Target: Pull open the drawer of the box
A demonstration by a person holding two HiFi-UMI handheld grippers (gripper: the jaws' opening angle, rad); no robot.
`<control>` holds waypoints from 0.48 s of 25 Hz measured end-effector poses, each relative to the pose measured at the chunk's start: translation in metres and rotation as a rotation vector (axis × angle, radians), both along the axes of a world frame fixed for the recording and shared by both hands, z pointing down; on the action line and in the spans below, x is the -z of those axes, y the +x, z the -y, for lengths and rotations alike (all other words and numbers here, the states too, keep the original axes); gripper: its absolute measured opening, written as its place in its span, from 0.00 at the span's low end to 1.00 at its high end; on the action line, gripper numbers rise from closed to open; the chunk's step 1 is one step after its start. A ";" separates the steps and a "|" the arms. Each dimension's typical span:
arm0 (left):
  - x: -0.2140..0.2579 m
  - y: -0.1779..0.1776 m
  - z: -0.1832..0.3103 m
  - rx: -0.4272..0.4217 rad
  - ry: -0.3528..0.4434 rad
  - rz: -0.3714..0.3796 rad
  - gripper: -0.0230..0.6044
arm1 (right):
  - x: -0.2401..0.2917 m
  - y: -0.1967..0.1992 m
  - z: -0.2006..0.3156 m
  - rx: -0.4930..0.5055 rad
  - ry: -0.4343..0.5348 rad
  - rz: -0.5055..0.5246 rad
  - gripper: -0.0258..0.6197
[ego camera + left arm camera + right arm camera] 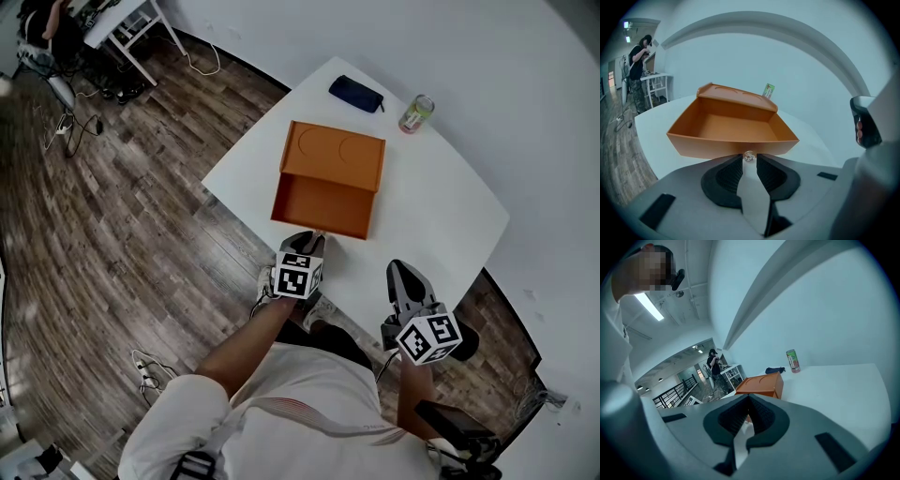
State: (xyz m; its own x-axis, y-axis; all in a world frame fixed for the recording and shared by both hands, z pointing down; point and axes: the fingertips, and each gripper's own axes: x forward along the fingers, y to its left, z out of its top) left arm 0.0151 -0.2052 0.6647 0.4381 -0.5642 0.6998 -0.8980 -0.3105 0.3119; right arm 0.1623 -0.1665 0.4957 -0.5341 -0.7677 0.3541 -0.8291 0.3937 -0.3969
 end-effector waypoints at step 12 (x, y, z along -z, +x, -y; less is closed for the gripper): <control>0.169 -0.053 -0.004 0.075 0.365 -0.081 0.05 | 0.027 -0.009 -0.001 0.077 0.074 0.046 0.04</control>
